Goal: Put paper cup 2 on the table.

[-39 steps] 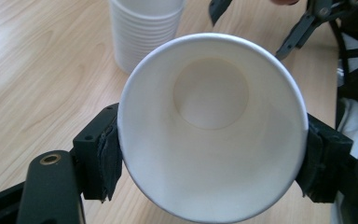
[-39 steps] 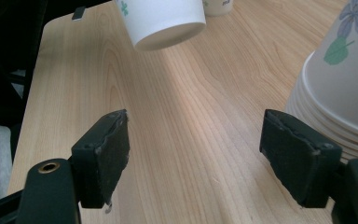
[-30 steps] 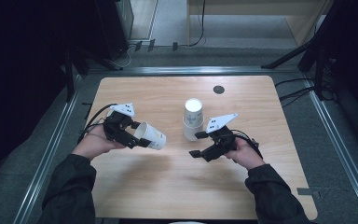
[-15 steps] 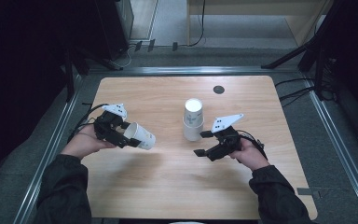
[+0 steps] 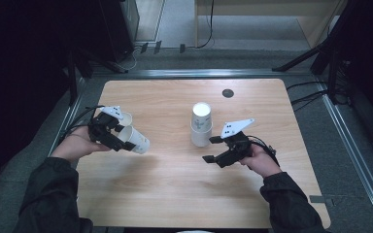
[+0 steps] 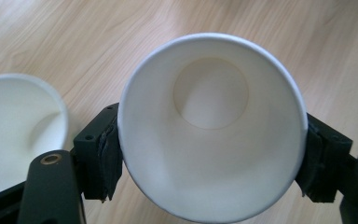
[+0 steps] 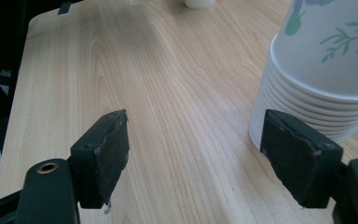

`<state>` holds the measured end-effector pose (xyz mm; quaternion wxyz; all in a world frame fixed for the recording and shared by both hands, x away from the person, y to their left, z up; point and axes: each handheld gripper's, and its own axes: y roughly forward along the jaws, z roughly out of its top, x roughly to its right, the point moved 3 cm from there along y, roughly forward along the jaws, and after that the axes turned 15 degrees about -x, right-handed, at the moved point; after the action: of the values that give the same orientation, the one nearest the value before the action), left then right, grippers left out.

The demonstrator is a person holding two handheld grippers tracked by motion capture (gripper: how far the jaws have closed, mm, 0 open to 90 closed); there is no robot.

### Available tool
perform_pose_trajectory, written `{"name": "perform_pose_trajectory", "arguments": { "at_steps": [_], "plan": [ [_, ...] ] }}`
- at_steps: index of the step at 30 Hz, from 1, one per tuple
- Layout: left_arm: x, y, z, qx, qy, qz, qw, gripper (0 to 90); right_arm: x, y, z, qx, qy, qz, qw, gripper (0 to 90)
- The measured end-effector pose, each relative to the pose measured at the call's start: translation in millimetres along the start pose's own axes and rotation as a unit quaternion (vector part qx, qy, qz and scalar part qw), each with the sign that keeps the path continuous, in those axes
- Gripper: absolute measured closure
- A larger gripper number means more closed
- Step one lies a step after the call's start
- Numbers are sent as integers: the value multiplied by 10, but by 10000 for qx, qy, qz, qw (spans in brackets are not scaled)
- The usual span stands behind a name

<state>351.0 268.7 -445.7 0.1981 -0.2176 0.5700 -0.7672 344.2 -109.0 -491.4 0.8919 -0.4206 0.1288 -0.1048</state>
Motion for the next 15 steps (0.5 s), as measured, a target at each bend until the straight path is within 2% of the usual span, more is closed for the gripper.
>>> {"name": "perform_pose_trajectory", "arguments": {
  "at_steps": [5,8,10,12,15],
  "plan": [
    [-79,-45,-108,-157,-135,130,9997,229,8,-6,-6,4,46,2,10000,242],
    [-120,-13,-186,-477,-170,261,9984,229,8,-1,-5,2,37,11,10000,242],
    [-128,-1,-202,-551,-173,274,9980,229,9,1,-4,3,36,7,10000,242],
    [-165,26,-251,-807,-178,378,9959,229,9,10,-2,-8,30,13,10000,242],
    [-184,49,-274,-914,-214,423,9947,228,11,16,-1,-25,28,19,10000,242]
  ]
}}
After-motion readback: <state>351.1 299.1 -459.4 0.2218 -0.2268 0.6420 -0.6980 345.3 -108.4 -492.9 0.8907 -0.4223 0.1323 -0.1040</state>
